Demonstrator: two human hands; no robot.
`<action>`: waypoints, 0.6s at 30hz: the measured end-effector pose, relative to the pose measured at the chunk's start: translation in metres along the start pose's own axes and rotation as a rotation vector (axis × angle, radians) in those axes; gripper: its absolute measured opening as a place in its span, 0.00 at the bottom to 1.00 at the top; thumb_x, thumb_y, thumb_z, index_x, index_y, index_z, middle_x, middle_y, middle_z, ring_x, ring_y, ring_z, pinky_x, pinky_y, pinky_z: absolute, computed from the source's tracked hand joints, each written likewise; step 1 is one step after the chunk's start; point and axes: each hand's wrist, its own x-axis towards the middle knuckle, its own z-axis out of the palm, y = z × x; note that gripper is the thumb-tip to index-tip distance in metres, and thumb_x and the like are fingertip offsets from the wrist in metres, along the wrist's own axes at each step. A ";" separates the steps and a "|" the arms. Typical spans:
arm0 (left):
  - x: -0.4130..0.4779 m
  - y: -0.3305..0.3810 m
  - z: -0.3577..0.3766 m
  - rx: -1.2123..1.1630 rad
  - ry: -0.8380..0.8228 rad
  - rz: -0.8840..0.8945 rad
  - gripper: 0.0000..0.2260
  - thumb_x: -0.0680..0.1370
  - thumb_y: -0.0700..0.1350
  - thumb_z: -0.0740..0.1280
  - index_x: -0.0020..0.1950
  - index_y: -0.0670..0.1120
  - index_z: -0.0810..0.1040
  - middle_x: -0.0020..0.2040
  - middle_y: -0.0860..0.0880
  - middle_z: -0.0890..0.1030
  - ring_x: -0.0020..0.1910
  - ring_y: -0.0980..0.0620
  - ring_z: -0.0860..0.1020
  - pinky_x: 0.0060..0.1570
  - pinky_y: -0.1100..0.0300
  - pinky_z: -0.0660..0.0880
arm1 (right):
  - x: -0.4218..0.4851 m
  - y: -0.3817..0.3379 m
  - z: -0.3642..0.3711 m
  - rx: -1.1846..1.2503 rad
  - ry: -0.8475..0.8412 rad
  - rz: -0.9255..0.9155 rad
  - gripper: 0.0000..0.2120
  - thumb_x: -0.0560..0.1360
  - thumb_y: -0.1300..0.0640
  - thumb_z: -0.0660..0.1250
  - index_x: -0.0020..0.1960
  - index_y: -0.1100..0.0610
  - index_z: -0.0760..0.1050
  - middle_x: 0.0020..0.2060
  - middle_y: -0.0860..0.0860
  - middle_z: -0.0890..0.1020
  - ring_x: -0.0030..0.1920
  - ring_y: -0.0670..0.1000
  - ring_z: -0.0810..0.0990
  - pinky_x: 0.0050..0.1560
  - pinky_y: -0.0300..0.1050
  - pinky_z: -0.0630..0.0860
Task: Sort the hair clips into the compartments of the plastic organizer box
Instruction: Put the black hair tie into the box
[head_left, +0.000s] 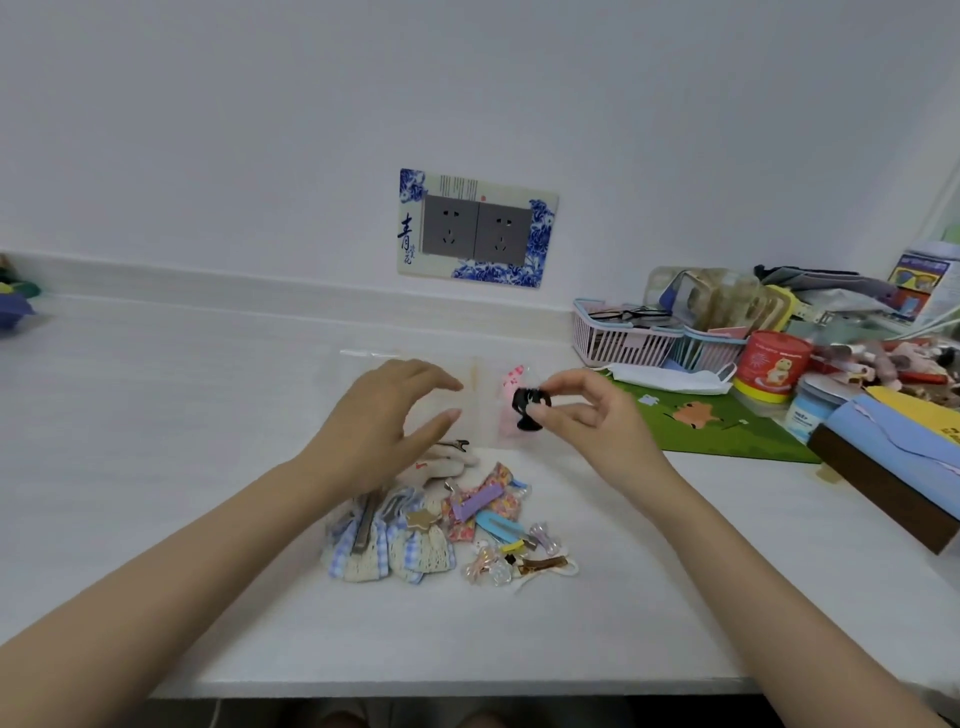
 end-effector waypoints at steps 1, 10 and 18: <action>0.000 -0.007 0.001 0.027 -0.009 -0.018 0.22 0.76 0.61 0.53 0.63 0.52 0.75 0.62 0.53 0.77 0.63 0.54 0.71 0.60 0.61 0.64 | 0.010 -0.002 0.003 -0.025 0.015 -0.033 0.10 0.69 0.60 0.73 0.48 0.55 0.75 0.46 0.47 0.82 0.43 0.48 0.84 0.40 0.31 0.74; -0.012 -0.029 0.011 -0.017 -0.036 -0.112 0.26 0.75 0.65 0.48 0.68 0.56 0.69 0.68 0.57 0.72 0.68 0.61 0.63 0.66 0.66 0.52 | 0.067 0.016 0.031 -0.474 -0.037 -0.084 0.07 0.68 0.50 0.73 0.44 0.50 0.79 0.41 0.43 0.81 0.46 0.49 0.78 0.50 0.39 0.74; -0.011 -0.026 0.006 -0.125 -0.016 -0.102 0.26 0.74 0.64 0.48 0.67 0.56 0.71 0.63 0.62 0.71 0.62 0.68 0.62 0.62 0.70 0.54 | 0.061 0.020 0.028 -0.651 -0.133 -0.138 0.15 0.78 0.47 0.59 0.52 0.53 0.81 0.52 0.49 0.80 0.56 0.51 0.73 0.64 0.55 0.66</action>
